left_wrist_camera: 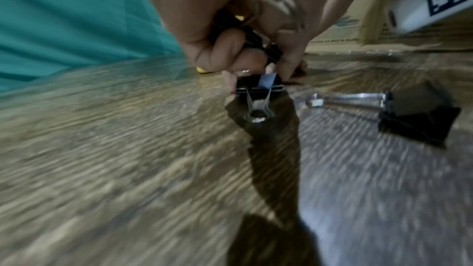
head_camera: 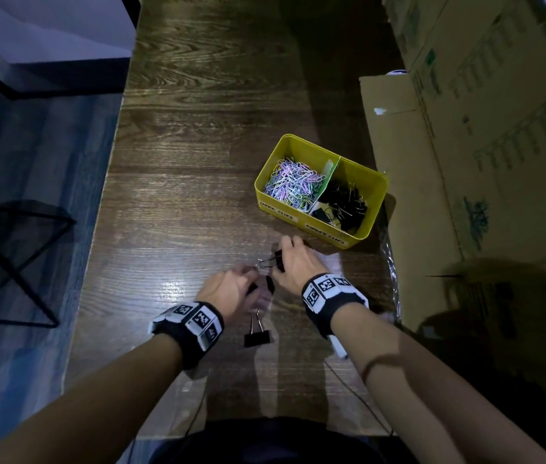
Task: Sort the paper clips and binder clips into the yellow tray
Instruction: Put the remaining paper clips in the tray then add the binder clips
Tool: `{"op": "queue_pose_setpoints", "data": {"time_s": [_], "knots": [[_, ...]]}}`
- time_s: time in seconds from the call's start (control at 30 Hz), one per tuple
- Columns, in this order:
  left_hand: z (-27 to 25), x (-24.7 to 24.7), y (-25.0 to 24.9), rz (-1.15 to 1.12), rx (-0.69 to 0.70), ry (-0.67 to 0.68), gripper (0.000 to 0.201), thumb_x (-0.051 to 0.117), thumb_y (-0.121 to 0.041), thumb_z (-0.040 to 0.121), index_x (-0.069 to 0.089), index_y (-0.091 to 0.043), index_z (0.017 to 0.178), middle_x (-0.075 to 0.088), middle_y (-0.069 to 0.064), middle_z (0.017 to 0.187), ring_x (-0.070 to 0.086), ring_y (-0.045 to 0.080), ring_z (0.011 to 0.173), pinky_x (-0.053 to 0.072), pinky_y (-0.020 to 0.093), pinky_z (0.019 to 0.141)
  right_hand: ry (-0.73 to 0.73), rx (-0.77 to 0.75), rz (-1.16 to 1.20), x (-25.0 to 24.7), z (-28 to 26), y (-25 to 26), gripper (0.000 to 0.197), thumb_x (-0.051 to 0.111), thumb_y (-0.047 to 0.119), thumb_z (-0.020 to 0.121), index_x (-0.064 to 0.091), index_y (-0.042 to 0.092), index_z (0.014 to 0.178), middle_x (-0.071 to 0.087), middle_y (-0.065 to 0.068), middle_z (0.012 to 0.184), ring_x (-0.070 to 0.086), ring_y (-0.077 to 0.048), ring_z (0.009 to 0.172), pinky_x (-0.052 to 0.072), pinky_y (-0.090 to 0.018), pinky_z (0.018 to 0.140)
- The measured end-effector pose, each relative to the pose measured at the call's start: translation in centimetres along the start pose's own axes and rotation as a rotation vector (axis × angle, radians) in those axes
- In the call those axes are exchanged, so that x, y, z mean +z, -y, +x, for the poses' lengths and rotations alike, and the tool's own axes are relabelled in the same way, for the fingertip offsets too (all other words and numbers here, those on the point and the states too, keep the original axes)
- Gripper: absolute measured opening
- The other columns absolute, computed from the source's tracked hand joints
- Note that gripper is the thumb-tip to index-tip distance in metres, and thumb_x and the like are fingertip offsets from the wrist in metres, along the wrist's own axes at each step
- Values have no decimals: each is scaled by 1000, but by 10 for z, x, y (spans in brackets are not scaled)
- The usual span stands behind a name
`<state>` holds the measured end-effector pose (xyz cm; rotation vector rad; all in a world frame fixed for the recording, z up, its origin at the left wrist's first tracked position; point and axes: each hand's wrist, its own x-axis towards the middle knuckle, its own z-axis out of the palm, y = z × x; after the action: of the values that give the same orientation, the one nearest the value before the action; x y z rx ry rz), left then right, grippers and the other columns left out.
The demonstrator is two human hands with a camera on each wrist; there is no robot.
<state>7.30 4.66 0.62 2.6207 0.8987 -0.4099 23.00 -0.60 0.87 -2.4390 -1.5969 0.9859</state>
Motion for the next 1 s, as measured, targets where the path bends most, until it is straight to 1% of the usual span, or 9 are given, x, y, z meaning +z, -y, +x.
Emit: {"op": "queue_pose_setpoints", "data": {"time_s": [0.17,0.27,0.33,0.4,0.5,0.63,0.73,0.9,1.0], "knots": [[-1,4,24,-150,-102,-6,38,62,-50,78,63,-22,103,58,6,105,63,29,86,50,32,72,-20,166,333,-6,-8,-8,43,65,33,80,45,12,113,58,-12,111,60,-29,97,49,-34,81],[3,-10,27,-853,-343,-78,7,66,-27,78,71,-21,79,68,12,85,58,19,63,44,20,53,23,260,729,-8,-16,-14,31,63,27,82,49,19,108,64,-8,85,62,-19,62,52,-30,57],[2,-25,26,-1446,-566,-39,22,52,-28,80,70,-15,75,64,15,79,45,16,45,30,16,37,40,276,1045,-9,-22,-16,32,59,14,87,52,19,118,65,-13,88,56,-16,54,50,-30,52],[-3,-41,28,-1848,-554,26,32,38,-28,81,65,-10,84,61,14,79,41,15,42,25,14,36,16,246,1294,-12,-29,-14,38,57,3,88,56,21,121,62,-14,101,53,-15,55,47,-30,50],[-9,-58,25,-2075,-393,121,30,38,-33,79,58,-11,81,61,11,80,51,22,52,31,17,39,-13,161,1470,-17,-35,-7,40,49,-13,84,63,15,108,58,-9,90,49,-15,54,41,-25,44],[-8,-70,10,-2037,-228,270,27,71,-20,61,55,-17,83,64,6,85,54,20,52,34,15,34,-23,112,1494,-25,-40,0,41,43,-20,77,63,12,93,54,-6,78,48,-17,51,34,-23,40],[-5,-80,-3,-1826,-184,311,25,55,3,74,56,-13,93,65,11,79,49,19,42,33,14,32,-32,112,1429,-32,-43,0,40,45,-18,77,64,14,91,55,-8,83,54,-18,56,37,-21,38],[-12,-74,-18,-668,109,377,16,64,-26,86,66,-14,96,62,-11,60,54,2,51,43,15,51,-44,167,1404,-27,-41,5,40,46,-16,78,66,18,85,56,-12,86,56,-21,60,38,-23,39],[-25,-58,-27,80,195,374,51,63,-53,76,51,-25,116,66,2,99,63,25,91,43,28,71,-39,150,1366,-23,-41,7,43,48,-15,77,68,22,81,56,-11,86,56,-18,55,38,-23,38]]}}
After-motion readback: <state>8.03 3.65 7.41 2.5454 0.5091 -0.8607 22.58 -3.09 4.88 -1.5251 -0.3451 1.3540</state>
